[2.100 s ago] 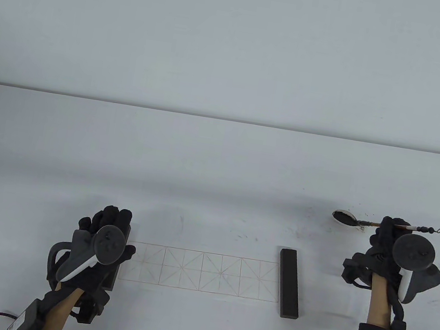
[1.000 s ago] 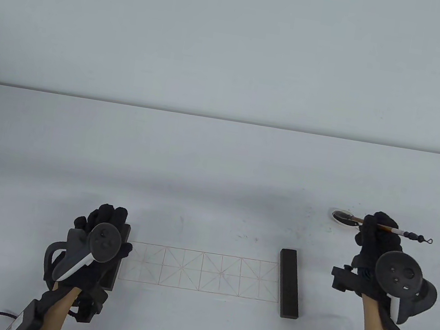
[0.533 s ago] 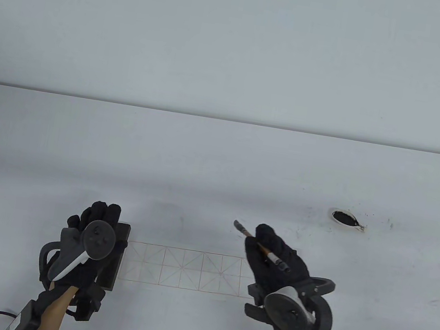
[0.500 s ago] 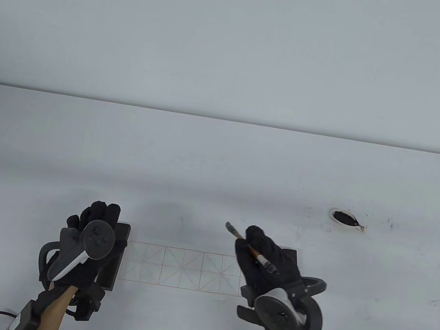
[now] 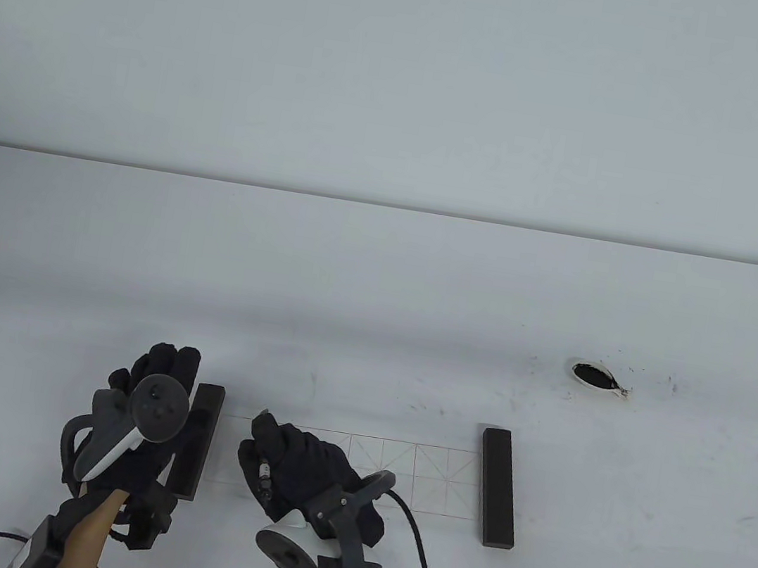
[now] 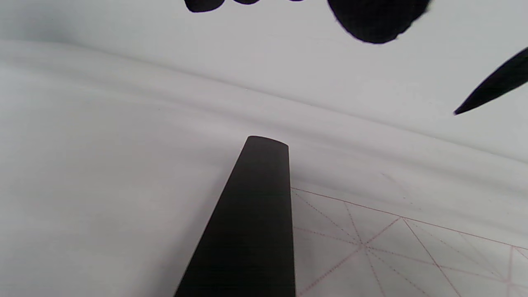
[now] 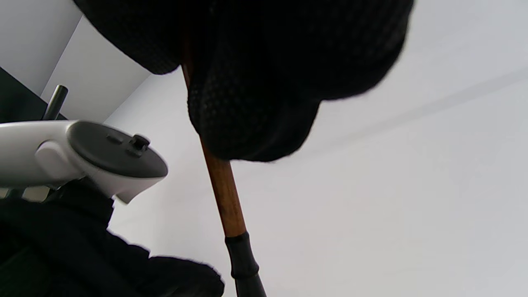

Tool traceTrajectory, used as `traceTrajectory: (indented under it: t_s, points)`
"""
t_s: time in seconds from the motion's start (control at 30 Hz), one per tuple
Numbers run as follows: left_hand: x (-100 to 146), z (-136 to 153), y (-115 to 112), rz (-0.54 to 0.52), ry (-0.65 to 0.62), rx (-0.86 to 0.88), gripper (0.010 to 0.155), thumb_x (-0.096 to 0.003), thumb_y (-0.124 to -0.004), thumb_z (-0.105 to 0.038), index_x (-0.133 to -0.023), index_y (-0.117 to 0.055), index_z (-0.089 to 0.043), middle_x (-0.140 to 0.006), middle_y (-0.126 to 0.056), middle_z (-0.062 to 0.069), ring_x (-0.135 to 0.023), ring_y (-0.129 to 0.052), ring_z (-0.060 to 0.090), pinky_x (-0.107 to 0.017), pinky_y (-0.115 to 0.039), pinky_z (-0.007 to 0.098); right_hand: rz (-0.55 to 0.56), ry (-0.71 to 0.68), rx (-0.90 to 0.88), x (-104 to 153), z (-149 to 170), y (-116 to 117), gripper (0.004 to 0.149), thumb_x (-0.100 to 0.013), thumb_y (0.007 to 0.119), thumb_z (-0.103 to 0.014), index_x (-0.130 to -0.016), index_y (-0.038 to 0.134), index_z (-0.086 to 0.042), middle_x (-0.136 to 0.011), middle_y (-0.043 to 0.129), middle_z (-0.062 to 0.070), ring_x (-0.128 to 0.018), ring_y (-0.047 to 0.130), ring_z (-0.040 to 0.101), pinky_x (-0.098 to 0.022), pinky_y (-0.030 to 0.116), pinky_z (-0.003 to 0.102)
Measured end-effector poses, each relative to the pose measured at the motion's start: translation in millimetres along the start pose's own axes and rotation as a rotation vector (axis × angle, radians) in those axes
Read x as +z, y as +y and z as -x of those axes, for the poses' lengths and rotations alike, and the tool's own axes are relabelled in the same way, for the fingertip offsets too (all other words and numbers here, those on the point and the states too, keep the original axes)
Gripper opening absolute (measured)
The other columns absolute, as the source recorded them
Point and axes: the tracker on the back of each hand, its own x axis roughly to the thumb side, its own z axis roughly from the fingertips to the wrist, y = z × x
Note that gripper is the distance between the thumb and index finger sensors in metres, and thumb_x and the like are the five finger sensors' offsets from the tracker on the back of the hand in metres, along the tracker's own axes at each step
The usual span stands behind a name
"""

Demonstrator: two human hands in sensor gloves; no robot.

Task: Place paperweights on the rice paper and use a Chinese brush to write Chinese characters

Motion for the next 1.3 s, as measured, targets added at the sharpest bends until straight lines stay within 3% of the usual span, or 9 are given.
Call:
traceTrajectory:
  t_s: [0.2, 0.4, 1.3]
  points:
    - [-0.1, -1.5, -0.2, 0.007, -0.005, -0.007, 0.084, -0.0517, -0.059, -0.056, -0.119, -0.012, -0.038, -0.129, -0.013, 0.004, -0.123, -0.024, 0.034, -0.087, -0.014, 0.051, -0.088, 0.001, -0.025, 13.4, -4.7, 28.9, 0.038, -0.053, 0.073, -0.039, -0.077, 0.083, -0.011, -0.053, 0.101, 0.01, -0.032, 0.104, 0.015, -0.02, 0.089, 0.025]
    - [-0.2, -2.1, -0.4, 0.008, -0.008, -0.008, 0.084, -0.0517, -0.059, -0.056, -0.119, -0.012, -0.038, -0.129, -0.013, 0.004, -0.123, -0.024, 0.034, -0.087, -0.014, 0.051, -0.14, -0.006, -0.036, 20.0, -7.9, 43.6, 0.04, -0.053, 0.072, -0.039, -0.078, 0.082, -0.01, -0.054, 0.101, 0.01, -0.033, 0.105, 0.015, -0.021, 0.089, 0.025]
    - [-0.8, -4.0, -2.1, 0.022, -0.01, -0.013, 0.084, -0.0517, -0.059, -0.056, -0.119, -0.013, -0.037, -0.129, -0.014, 0.005, -0.123, -0.025, 0.034, -0.087, -0.015, 0.051, -0.213, -0.036, -0.087, 25.0, -20.0, 50.7, 0.04, -0.053, 0.072, -0.039, -0.077, 0.083, -0.009, -0.054, 0.102, 0.01, -0.033, 0.105, 0.015, -0.021, 0.09, 0.025]
